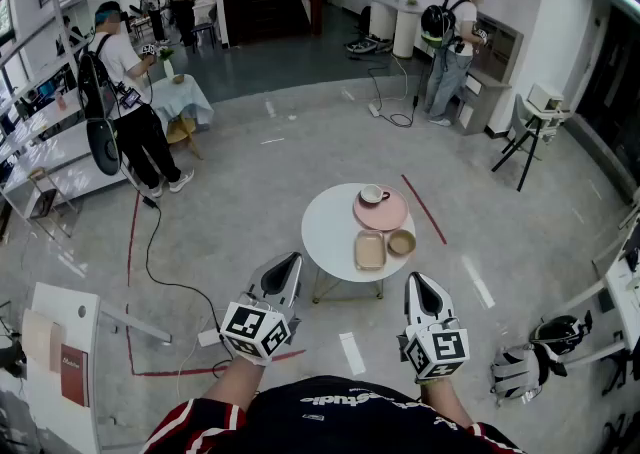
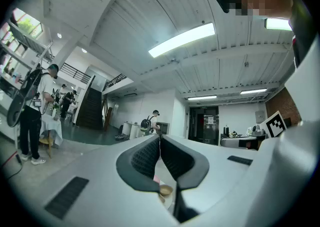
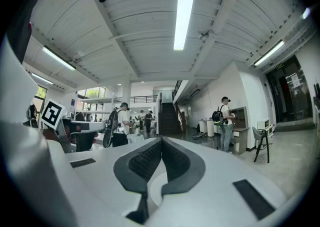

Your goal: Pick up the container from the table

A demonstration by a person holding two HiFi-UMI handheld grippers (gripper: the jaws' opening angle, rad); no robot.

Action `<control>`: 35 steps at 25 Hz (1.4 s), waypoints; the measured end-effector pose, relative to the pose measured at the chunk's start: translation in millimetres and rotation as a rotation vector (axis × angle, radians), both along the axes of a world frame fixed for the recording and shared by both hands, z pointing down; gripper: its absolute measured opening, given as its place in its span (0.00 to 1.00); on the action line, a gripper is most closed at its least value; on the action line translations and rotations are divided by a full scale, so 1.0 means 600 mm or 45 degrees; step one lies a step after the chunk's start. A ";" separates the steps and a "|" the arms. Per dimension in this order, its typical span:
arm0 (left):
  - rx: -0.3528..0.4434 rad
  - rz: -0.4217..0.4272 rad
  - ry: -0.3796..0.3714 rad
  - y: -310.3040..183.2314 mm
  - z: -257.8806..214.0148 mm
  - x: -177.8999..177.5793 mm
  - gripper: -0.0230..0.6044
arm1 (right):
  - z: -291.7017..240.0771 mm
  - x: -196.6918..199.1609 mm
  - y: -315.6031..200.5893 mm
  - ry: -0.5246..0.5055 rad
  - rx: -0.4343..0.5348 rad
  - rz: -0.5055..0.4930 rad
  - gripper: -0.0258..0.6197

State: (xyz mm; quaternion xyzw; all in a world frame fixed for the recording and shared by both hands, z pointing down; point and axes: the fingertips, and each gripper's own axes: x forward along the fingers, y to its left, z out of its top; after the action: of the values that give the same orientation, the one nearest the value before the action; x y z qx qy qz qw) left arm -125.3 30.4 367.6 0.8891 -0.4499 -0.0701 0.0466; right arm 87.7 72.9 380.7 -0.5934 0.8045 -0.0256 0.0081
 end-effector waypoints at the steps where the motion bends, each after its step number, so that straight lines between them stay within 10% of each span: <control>1: 0.001 0.003 -0.001 0.002 0.000 0.001 0.08 | 0.000 -0.001 0.002 -0.001 0.001 0.001 0.06; 35: -0.039 0.016 0.028 -0.014 0.019 -0.019 0.08 | 0.019 -0.013 -0.005 -0.032 -0.045 0.024 0.06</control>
State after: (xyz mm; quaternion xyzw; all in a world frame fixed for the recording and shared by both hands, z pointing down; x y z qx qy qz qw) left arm -136.5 22.2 379.2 0.8902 -0.4449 -0.0725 0.0655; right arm 79.8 69.8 392.4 -0.6006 0.7981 -0.0470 0.0080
